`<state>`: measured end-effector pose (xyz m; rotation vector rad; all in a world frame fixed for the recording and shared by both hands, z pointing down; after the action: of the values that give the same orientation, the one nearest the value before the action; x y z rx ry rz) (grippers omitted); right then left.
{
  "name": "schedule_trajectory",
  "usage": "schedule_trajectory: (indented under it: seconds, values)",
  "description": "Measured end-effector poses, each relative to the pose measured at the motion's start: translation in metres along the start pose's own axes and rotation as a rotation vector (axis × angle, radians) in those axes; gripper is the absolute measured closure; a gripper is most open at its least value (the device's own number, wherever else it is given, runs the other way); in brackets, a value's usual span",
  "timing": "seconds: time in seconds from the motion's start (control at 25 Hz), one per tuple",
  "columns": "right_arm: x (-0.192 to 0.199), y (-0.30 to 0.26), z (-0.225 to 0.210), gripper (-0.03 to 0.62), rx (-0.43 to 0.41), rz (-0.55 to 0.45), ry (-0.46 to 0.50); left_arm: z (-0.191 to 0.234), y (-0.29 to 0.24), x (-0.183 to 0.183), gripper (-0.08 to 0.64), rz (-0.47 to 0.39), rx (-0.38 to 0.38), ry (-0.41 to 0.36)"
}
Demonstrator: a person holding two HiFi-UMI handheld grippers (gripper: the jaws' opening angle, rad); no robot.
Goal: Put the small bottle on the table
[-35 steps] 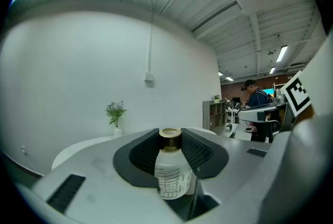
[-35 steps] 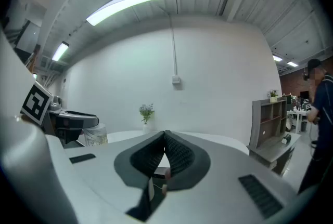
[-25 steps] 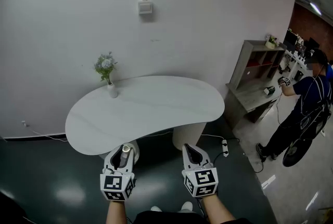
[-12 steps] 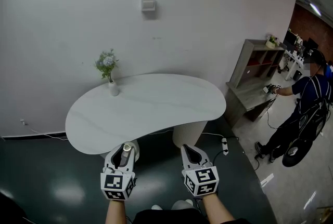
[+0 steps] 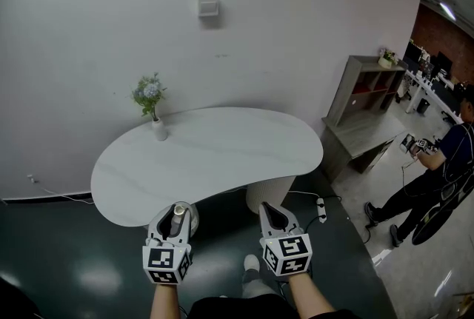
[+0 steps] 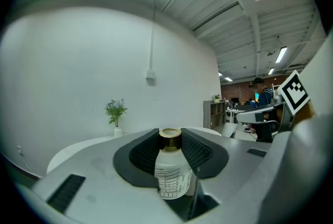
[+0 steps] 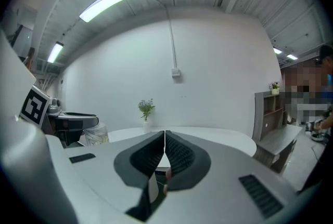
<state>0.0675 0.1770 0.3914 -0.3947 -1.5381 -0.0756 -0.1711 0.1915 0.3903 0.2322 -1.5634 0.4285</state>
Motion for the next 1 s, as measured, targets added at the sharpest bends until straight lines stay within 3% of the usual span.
schedule_trajectory:
  seconds: [0.6,1.0]
  values:
    - [-0.005,-0.096,-0.039,0.525,-0.067,0.032,0.012,0.028,-0.088,0.0,0.426,0.047,-0.054,0.009]
    - [-0.014,-0.179,-0.07,0.525,-0.138,0.06,0.023,0.05,-0.153,-0.01,0.426,0.071,-0.145,0.019]
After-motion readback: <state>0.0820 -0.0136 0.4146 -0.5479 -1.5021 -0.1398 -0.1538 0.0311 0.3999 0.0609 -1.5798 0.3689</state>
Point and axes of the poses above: the fingertips, and each gripper's own axes: y backward along the fingers, z to its left, x out of its underside, the point moved 4 cm from there along y, backward along the fingers, and after that the axes turned 6 degrees about x, right-handed, at the moved point
